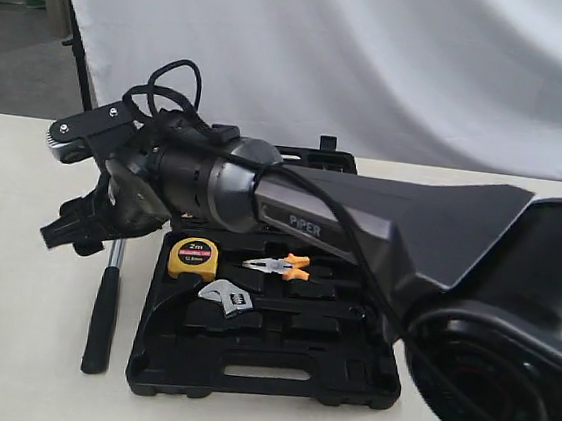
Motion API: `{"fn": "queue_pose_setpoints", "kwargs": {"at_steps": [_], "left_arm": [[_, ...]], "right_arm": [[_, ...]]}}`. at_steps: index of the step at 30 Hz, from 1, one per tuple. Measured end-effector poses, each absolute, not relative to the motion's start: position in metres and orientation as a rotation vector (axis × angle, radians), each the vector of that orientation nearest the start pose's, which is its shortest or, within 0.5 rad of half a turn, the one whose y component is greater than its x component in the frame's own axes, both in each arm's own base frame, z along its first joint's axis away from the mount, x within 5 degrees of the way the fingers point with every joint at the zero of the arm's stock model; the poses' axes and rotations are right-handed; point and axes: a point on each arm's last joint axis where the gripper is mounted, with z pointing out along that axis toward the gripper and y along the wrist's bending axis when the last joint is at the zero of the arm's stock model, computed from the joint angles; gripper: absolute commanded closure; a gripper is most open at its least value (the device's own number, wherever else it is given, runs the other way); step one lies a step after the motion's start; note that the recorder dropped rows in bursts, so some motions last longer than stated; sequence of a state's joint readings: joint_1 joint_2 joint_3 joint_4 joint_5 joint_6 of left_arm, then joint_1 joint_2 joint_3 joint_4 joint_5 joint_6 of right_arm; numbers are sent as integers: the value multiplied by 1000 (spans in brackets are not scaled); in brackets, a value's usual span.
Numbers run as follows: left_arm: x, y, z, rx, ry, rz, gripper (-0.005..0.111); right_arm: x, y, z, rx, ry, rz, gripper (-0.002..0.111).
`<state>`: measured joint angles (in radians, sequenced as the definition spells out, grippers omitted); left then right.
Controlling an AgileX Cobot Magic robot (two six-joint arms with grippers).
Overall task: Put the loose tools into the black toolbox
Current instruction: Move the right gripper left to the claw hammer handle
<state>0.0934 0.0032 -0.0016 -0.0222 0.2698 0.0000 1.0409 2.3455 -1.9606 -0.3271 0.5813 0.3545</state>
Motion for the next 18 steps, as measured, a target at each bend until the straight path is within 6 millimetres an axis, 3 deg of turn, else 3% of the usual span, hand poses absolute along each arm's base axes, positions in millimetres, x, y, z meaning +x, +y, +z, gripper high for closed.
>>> {"fn": "queue_pose_setpoints", "kwargs": {"at_steps": [5,9,18], "left_arm": [[55,5,189,-96,1753,47,106],[55,5,189,-96,1753,47,106],[55,5,189,-96,1753,47,106]], "right_arm": [[285,463,141,-1088,2236,329,67],[286,467,117,-1098,2275,321,70],[276,472,109,-1187,2316,341,73]]}}
